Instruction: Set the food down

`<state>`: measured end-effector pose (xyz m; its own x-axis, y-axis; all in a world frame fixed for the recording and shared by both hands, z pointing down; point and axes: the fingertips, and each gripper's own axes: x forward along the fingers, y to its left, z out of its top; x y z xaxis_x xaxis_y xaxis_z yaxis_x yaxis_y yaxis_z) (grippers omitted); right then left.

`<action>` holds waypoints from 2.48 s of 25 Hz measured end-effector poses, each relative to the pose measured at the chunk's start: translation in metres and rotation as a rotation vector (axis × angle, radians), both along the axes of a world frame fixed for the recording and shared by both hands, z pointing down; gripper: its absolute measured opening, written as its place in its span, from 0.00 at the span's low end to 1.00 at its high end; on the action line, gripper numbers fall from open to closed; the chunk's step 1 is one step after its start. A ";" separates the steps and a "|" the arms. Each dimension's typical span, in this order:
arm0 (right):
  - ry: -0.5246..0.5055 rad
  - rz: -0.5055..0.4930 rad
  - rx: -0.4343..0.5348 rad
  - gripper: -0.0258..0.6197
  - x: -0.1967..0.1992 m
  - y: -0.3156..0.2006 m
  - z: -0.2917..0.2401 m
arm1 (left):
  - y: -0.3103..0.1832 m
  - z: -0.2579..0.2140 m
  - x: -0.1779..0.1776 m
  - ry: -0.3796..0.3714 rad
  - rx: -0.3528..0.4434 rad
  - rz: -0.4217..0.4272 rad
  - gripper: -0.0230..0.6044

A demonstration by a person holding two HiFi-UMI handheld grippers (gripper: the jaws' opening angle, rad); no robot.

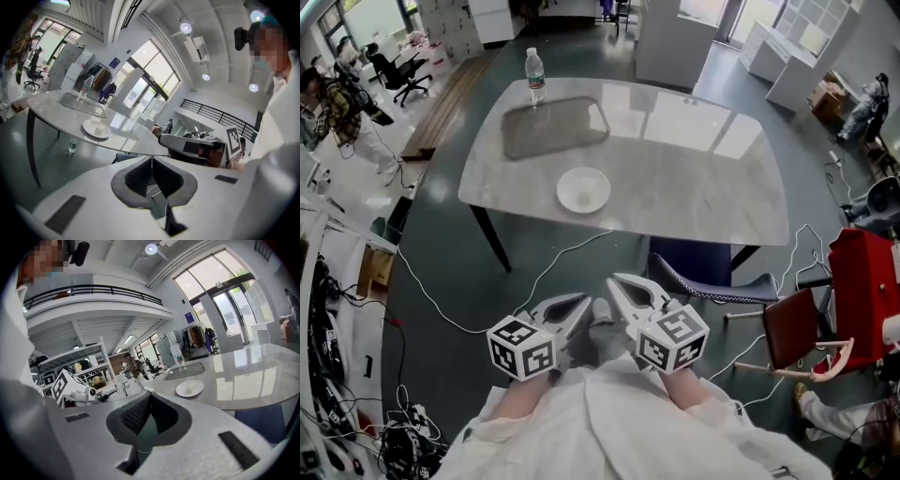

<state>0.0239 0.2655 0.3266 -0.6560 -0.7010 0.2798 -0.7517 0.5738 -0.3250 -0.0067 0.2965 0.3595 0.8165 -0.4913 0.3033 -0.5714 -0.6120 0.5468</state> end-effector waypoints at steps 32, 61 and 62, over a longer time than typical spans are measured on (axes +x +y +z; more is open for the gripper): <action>0.038 -0.160 -0.118 0.04 0.038 -0.195 0.030 | -0.195 0.012 0.033 0.020 -0.069 -0.189 0.07; 0.025 -0.080 -0.162 0.04 -0.014 -0.290 0.032 | -0.292 0.013 -0.021 0.030 -0.142 -0.047 0.07; 0.026 -0.074 -0.161 0.04 -0.015 -0.295 0.032 | -0.297 0.013 -0.023 0.030 -0.141 -0.044 0.07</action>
